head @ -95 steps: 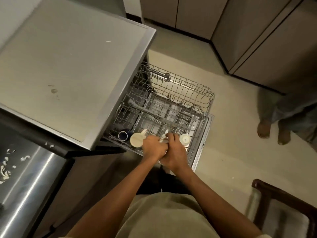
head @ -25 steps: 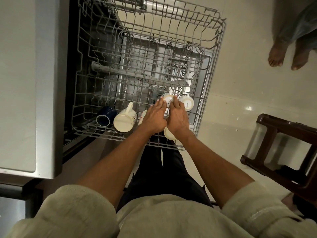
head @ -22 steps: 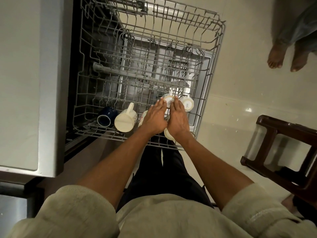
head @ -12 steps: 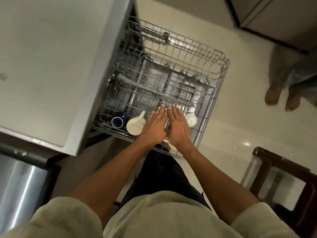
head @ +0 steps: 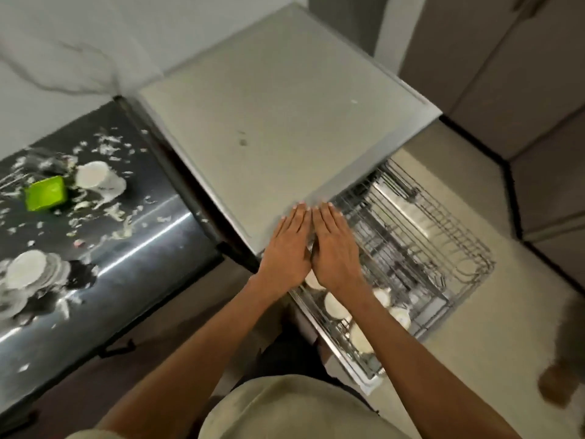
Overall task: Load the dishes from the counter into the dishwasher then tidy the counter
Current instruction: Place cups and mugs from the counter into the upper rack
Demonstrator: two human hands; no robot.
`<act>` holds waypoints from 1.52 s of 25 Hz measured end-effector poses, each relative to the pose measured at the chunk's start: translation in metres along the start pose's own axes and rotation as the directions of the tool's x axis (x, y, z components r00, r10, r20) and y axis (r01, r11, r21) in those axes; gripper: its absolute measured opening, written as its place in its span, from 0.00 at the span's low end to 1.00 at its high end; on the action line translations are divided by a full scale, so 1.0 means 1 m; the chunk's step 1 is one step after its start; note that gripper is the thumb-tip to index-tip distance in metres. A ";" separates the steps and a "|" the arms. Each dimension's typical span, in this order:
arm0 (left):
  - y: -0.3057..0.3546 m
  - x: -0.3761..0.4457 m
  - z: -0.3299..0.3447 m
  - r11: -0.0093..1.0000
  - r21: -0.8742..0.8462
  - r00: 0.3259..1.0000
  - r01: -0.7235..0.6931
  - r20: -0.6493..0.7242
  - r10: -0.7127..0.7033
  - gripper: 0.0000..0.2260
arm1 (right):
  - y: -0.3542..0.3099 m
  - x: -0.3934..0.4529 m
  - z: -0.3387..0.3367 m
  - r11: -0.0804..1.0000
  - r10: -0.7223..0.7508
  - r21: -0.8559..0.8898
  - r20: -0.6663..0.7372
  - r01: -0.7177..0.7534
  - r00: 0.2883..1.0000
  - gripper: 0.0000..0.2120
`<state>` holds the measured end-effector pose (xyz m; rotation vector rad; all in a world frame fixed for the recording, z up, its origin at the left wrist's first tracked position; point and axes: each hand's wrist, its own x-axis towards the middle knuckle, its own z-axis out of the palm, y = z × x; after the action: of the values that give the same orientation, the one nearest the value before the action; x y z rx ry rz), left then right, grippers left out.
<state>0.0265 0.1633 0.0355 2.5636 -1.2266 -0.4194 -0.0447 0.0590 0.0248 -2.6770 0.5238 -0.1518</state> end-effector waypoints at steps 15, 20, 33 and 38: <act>-0.211 -0.169 -0.124 0.855 -0.316 0.743 0.412 -0.426 -0.515 0.31 | -0.303 0.067 0.056 0.809 -0.583 0.113 0.029 0.577 0.812 0.25; -0.282 -0.213 -0.148 0.794 -0.373 0.663 0.479 -0.439 -0.607 0.31 | -0.384 0.081 0.088 0.764 -0.637 0.204 0.088 0.612 0.766 0.31; -0.315 -0.280 -0.120 0.614 -0.651 0.426 0.447 -0.448 -0.786 0.27 | -0.447 0.076 0.146 0.703 -0.706 0.319 0.204 0.636 0.678 0.26; -0.311 -0.273 -0.121 0.606 -0.696 0.418 0.384 -0.454 -0.787 0.28 | -0.445 0.085 0.146 0.740 -0.666 0.320 0.221 0.592 0.713 0.28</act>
<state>0.1274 0.5807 0.0740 2.1987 0.1797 0.1969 0.2107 0.4569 0.0767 -2.4618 -0.5161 0.0400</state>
